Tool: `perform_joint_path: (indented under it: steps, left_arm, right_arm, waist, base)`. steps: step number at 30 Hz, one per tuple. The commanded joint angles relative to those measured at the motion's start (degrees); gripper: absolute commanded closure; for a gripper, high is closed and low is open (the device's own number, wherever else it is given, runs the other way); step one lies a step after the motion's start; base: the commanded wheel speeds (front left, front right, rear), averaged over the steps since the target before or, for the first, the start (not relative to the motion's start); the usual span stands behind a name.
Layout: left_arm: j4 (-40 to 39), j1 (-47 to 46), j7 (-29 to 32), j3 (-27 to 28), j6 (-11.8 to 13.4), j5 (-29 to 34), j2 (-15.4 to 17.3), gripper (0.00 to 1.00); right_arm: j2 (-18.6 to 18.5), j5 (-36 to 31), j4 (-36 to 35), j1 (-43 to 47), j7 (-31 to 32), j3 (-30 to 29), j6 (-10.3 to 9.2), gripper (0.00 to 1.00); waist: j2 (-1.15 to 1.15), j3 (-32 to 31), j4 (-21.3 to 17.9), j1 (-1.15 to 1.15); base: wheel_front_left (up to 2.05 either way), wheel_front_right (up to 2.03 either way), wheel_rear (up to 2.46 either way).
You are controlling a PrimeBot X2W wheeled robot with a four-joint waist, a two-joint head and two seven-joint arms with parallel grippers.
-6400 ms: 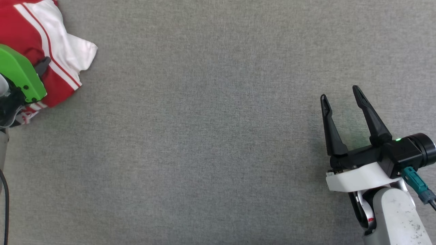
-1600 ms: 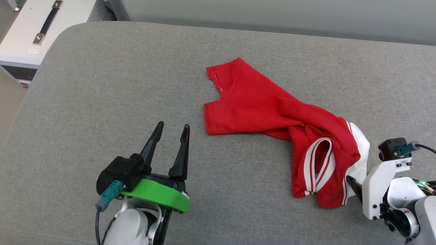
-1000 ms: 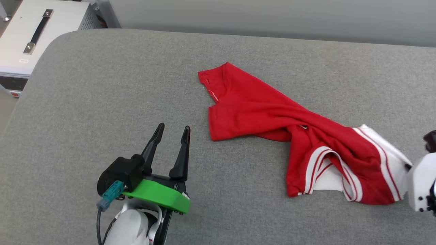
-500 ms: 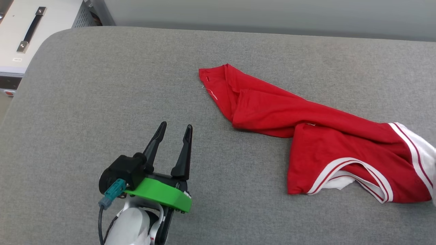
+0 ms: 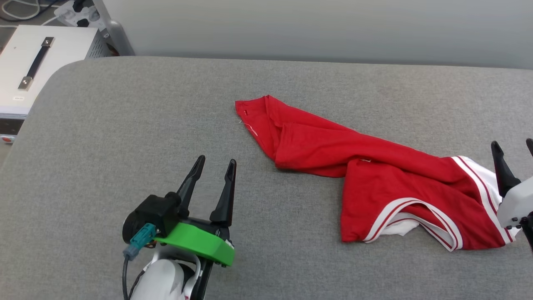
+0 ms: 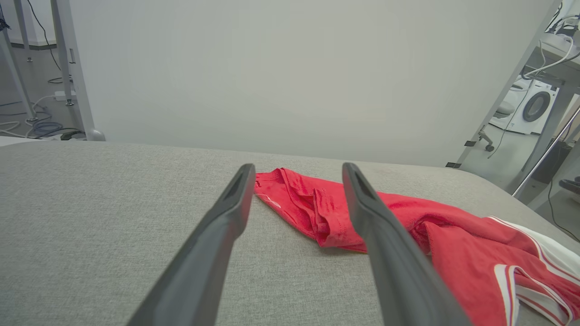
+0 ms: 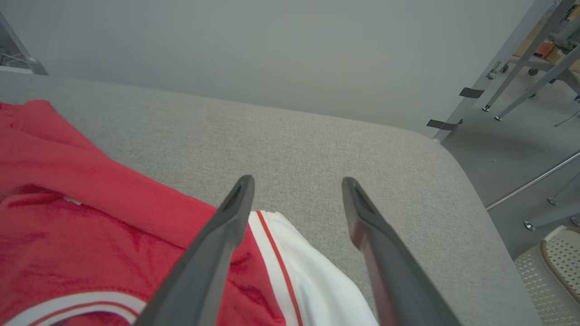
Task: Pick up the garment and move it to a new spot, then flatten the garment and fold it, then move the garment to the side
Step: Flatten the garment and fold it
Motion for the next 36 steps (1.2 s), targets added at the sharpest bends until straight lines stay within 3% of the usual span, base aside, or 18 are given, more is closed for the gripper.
perform_joint_path:
  steps: [1, 10, 18, 25, 31, 34, 36]
  left_arm:
    - [-0.09, 0.66, -0.33, -0.25, -0.15, -0.08, 0.24, 0.00]
    - [-0.23, 2.06, -0.33, -1.64, -0.15, -0.44, -0.04, 0.00]
    - [-0.36, 3.26, -0.33, -2.76, -0.15, -0.71, -0.26, 0.00]
    - [-0.04, 3.09, -0.33, -3.16, -0.15, -1.01, -0.46, 0.00]
    - [3.04, -0.53, -0.08, -7.25, -0.15, -4.51, 0.36, 0.00]
    - [4.39, -4.44, 5.75, -10.80, -0.15, -5.82, 1.07, 0.00]
    - [5.29, -5.97, 13.37, -12.45, -0.15, -9.22, 0.46, 0.00]
  right_arm:
    - [0.90, 0.90, -1.92, 1.03, -2.21, 0.30, -0.10, 0.00]
    - [10.30, 0.42, -11.91, 9.30, -16.01, -2.90, -0.10, 0.00]
    - [16.28, -0.49, -14.85, 14.78, -20.46, -4.09, -0.10, 0.00]
    - [17.31, -0.78, -14.38, 14.69, -21.22, -4.36, -0.10, 0.00]
    - [17.15, -1.07, -14.51, 13.80, -21.37, -5.59, -0.10, 0.00]
    - [17.16, -1.44, -15.01, 13.32, -21.27, -5.61, -0.10, 0.00]
    - [17.17, -1.79, -15.44, 13.11, -21.02, -5.60, -0.10, 0.00]
  waist:
    - [0.00, -1.25, -0.96, 0.00]
    - [0.00, -2.71, -1.58, 0.00]
    - [0.00, -2.83, -1.78, 0.00]
    - [0.00, -1.98, -2.10, 0.00]
    - [0.00, -0.75, -2.46, 0.00]
    - [0.00, 0.08, -2.95, 0.00]
    - [0.00, 0.64, -3.41, 0.00]
  base:
    - [0.00, 0.00, 0.00]
    - [0.00, 0.00, 0.00]
    - [0.00, 0.00, 0.00]
    - [0.00, 0.00, 0.00]
    - [0.00, 0.00, 0.00]
    - [0.00, 0.00, 0.00]
    - [0.00, 0.00, 0.00]
